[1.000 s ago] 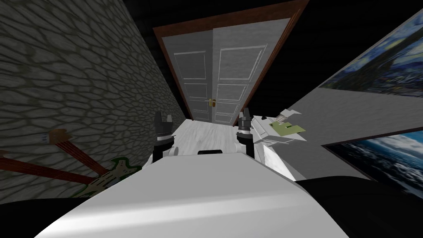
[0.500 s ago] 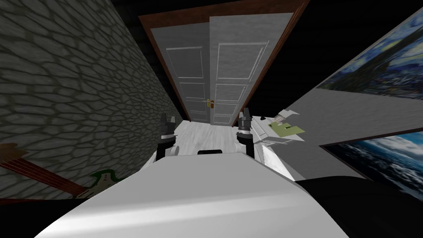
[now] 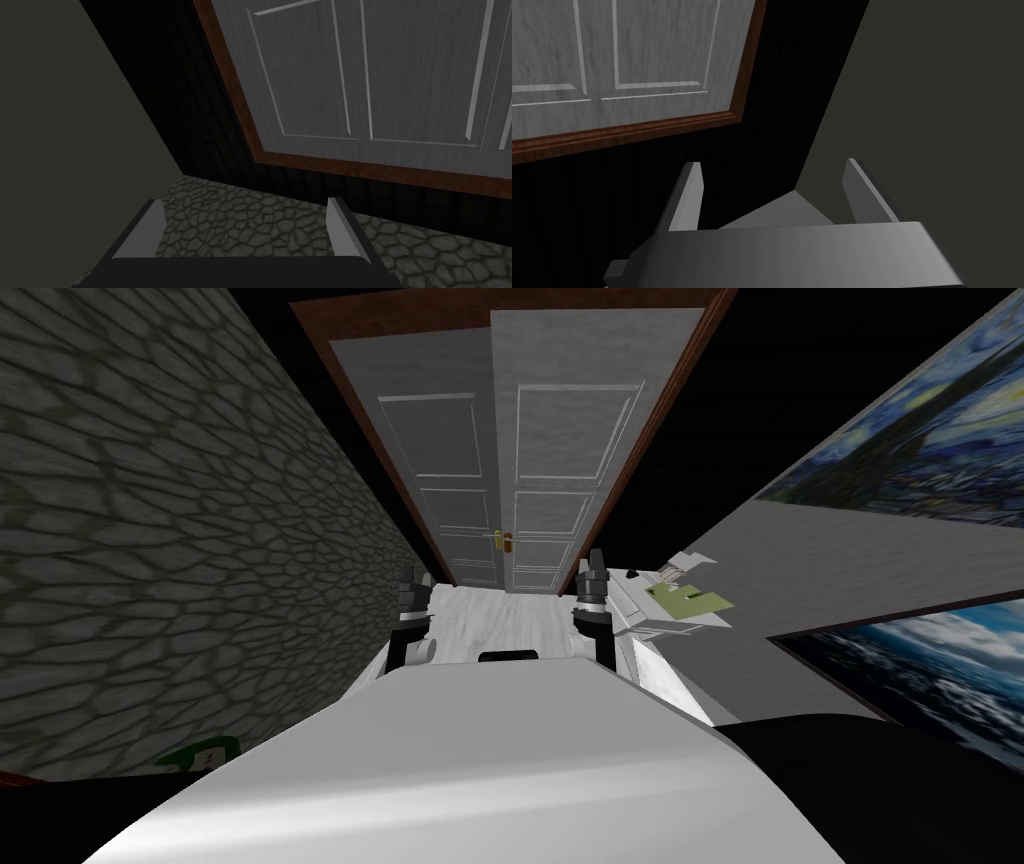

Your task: Pull the door open

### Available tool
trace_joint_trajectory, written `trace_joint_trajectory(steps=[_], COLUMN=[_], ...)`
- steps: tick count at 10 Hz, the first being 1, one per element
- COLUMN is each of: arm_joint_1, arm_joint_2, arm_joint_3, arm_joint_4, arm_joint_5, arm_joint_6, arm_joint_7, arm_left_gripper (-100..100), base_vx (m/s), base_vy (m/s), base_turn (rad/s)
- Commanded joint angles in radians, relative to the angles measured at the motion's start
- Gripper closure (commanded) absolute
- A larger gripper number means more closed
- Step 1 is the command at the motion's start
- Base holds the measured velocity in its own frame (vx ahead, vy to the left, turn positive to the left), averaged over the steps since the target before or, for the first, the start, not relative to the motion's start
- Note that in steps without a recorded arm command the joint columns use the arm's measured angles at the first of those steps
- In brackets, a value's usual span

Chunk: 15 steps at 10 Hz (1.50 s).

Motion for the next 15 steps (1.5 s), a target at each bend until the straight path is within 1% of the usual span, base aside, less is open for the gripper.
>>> trace_joint_trajectory(steps=[1,15], arm_joint_1=[-0.02,-0.154], arm_joint_2=[0.014,0.101], arm_joint_3=[-0.001,0.006], arm_joint_4=[0.044,0.323], arm_joint_5=[0.006,0.051], arm_joint_6=[0.01,0.056], arm_joint_7=[0.011,0.085], arm_left_gripper=[-100,-100], base_vx=[0.156,0.108], base_vy=[-0.028,-0.015], base_turn=[-0.089,-0.072])
